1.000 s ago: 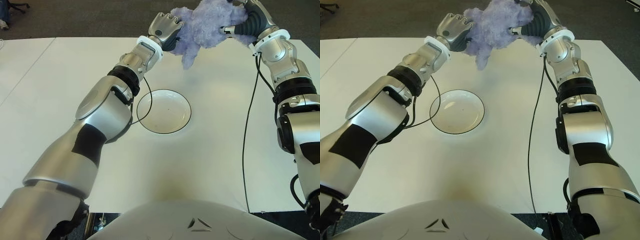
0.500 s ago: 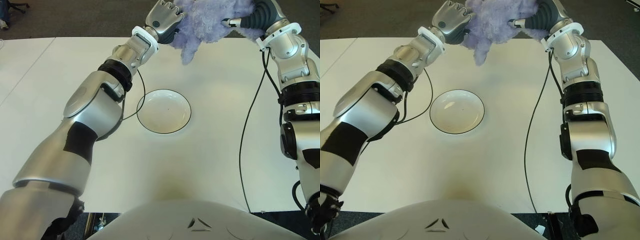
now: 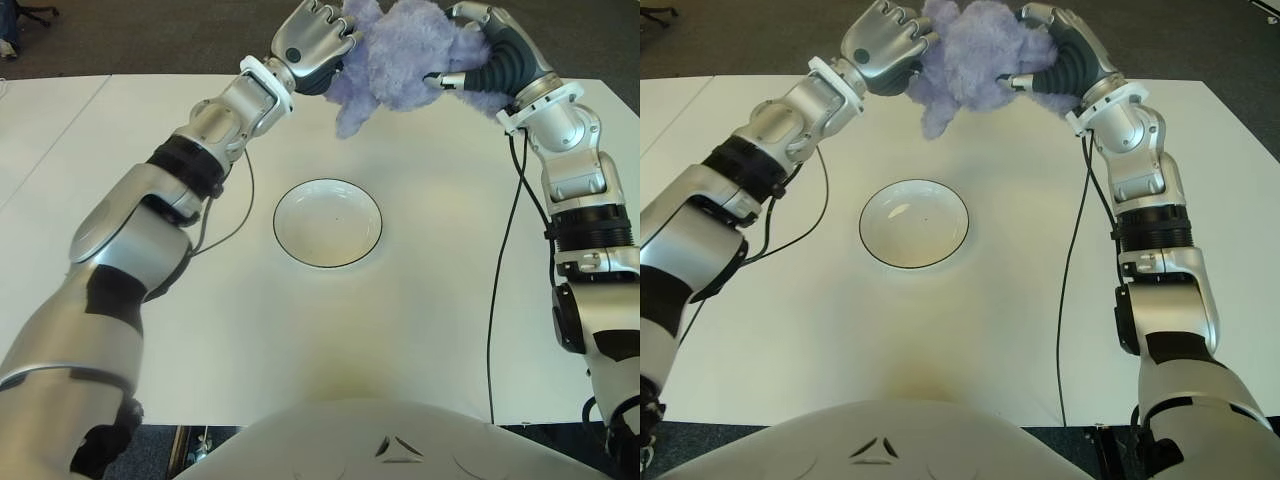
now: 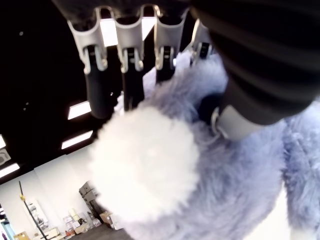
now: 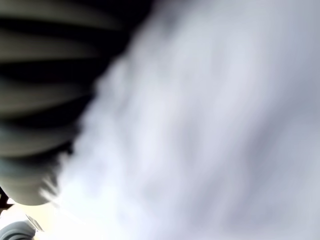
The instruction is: Put the doll into the plate.
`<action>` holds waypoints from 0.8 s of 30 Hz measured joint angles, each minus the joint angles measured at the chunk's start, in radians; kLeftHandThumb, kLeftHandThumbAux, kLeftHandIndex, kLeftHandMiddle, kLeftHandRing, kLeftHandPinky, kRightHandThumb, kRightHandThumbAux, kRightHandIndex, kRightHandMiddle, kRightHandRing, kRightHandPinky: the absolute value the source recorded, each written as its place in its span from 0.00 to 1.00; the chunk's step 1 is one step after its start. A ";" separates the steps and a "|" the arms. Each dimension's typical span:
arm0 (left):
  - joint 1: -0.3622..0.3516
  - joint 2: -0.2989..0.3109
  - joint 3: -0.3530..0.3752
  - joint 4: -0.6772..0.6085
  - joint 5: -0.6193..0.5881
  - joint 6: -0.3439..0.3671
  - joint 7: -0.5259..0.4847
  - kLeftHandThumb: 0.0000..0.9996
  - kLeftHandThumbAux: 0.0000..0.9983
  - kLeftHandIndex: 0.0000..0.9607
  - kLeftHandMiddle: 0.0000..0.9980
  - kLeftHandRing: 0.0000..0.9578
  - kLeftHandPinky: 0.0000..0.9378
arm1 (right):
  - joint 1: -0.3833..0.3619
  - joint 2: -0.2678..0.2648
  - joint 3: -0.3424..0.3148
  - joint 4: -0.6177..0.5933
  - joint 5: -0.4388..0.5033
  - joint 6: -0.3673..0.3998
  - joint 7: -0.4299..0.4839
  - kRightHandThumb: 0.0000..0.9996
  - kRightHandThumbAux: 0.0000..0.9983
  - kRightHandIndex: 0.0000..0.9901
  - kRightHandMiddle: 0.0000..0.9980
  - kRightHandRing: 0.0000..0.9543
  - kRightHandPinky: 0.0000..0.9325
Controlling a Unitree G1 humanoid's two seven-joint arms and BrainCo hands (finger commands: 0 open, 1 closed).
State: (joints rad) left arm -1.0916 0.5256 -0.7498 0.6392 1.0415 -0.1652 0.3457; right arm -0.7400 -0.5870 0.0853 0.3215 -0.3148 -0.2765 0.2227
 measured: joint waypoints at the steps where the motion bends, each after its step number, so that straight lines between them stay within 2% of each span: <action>1: 0.019 0.017 0.006 -0.036 0.003 0.002 -0.012 0.95 0.65 0.45 0.47 0.54 0.67 | 0.013 0.001 0.000 -0.026 0.006 0.017 0.015 0.71 0.71 0.44 0.85 0.89 0.91; 9: 0.147 0.125 0.086 -0.333 0.029 0.017 -0.135 0.95 0.65 0.46 0.42 0.53 0.71 | 0.104 0.011 -0.005 -0.205 0.060 0.114 0.108 0.71 0.71 0.44 0.84 0.89 0.92; 17: 0.238 0.150 0.186 -0.607 0.041 0.032 -0.256 0.94 0.66 0.46 0.41 0.54 0.77 | 0.157 0.051 -0.003 -0.291 0.106 0.144 0.154 0.71 0.71 0.44 0.84 0.89 0.91; 24: 0.316 0.166 0.239 -0.709 0.097 0.035 -0.275 0.94 0.65 0.46 0.42 0.55 0.81 | 0.197 0.074 -0.004 -0.321 0.129 0.145 0.163 0.71 0.71 0.44 0.84 0.89 0.91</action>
State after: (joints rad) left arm -0.7761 0.6911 -0.5111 -0.0702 1.1389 -0.1306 0.0705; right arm -0.5435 -0.5135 0.0816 0.0009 -0.1859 -0.1311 0.3854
